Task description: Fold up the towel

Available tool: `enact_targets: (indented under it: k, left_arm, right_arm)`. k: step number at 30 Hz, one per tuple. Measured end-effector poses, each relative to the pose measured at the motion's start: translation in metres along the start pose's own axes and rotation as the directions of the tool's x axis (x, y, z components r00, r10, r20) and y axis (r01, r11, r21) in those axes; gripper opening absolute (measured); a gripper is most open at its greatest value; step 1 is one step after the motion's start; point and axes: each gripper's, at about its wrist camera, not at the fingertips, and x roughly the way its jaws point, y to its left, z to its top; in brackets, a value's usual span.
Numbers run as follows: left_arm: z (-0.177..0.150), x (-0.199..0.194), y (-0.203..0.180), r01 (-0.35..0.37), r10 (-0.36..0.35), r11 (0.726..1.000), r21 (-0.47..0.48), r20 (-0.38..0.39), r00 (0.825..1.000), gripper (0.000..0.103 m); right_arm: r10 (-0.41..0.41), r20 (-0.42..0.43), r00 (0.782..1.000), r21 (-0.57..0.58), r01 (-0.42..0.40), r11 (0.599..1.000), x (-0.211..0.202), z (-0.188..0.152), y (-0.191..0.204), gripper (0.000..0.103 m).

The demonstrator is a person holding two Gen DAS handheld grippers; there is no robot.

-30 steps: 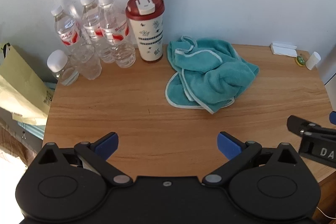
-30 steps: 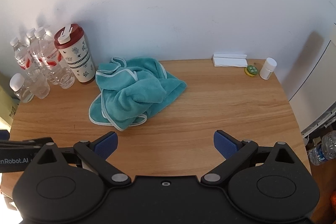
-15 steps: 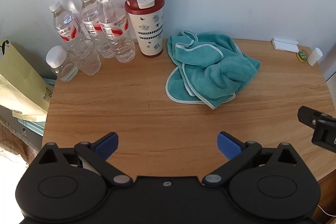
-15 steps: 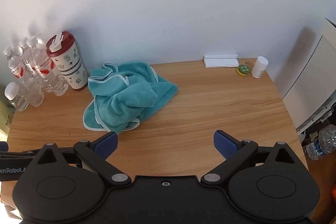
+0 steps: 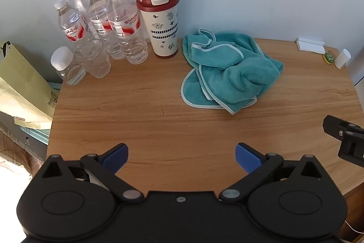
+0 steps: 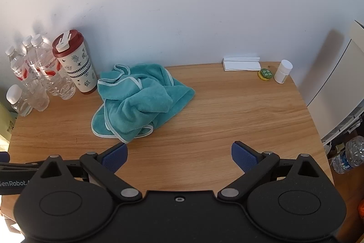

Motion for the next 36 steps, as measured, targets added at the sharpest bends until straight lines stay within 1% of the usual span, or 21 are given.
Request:
enact_targets:
  k: [7,20,36]
  left_arm:
    - [-0.0014,0.0013,0.002,-0.01,0.01,1.0,-0.003,-0.006,1.0,0.102]
    - [-0.0016,0.0032,0.0086,-0.017,0.017,1.0,-0.018,-0.015,1.0,0.102]
    - [0.0028,0.0016,0.0086,-0.012,0.012,1.0,-0.012,0.001,1.0,0.102]
  right_arm:
    - [-0.013,0.0,1.0,0.005,0.013,1.0,-0.0004,-0.0008,0.0017,0.1]
    - [-0.031,-0.002,1.0,-0.022,0.031,0.999,-0.0006,0.0007,0.0057,0.1]
    - [-0.052,0.001,0.999,-0.034,0.052,0.998,-0.0025,0.0042,0.0098,0.1]
